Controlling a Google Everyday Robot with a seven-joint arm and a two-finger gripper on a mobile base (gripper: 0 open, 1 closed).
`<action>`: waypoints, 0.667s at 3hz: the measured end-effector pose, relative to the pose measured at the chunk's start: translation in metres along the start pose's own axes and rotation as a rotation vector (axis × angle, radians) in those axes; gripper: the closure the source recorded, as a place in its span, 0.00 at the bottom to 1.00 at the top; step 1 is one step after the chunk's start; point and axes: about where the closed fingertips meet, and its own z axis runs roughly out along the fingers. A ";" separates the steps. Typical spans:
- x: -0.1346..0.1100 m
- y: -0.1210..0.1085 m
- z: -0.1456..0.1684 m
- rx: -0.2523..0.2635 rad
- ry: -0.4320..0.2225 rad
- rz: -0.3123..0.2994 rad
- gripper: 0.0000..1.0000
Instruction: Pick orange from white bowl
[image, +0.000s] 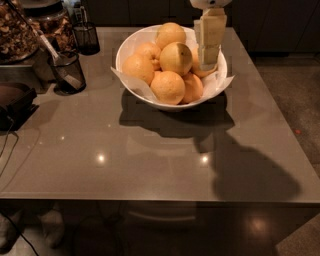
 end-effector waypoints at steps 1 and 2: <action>0.004 -0.017 0.010 0.013 0.009 -0.031 0.00; 0.013 -0.030 0.024 0.005 0.016 -0.062 0.00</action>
Offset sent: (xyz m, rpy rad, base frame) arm 0.0562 -0.0131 -0.0188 -0.0805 0.0210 0.0767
